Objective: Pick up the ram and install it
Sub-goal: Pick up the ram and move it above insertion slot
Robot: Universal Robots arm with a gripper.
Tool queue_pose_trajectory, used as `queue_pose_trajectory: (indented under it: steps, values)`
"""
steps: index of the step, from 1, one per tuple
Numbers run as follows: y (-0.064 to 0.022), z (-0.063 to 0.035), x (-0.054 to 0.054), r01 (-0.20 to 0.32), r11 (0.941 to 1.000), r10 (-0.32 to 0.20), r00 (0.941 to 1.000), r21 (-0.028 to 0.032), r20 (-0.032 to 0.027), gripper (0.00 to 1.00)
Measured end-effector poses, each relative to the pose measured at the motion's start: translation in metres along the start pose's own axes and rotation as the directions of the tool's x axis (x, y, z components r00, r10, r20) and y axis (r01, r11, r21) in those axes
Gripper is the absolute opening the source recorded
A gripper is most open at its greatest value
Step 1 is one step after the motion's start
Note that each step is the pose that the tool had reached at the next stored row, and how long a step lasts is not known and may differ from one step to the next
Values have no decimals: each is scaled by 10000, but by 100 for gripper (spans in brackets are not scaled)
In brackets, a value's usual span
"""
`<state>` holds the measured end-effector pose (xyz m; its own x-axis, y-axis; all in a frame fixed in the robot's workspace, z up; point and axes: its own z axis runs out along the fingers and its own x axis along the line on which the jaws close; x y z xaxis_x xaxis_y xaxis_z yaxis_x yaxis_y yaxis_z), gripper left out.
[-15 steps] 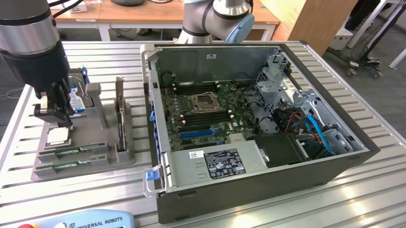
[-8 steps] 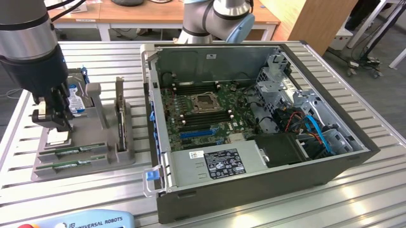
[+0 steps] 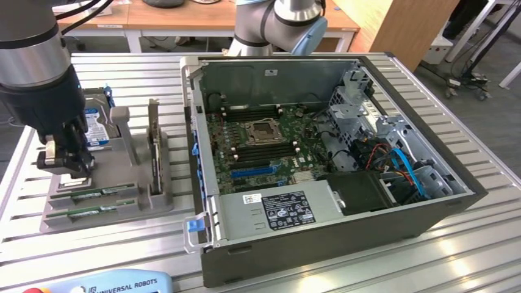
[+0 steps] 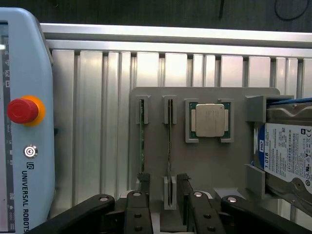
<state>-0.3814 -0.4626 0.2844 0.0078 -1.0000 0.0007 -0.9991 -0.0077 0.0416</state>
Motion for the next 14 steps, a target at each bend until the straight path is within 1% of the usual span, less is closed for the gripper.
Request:
queue_pose_trajectory:
  steps: [4,8,11,14]
  values:
    - [4,0,58,0,10000,0,10000,-1,-1,36]
    - [4,1,58,-1,10000,1,10000,0,1,36]
    - [3,30,59,0,10000,0,10000,0,0,36]
    - [1,81,59,0,10000,0,10000,0,0,36]
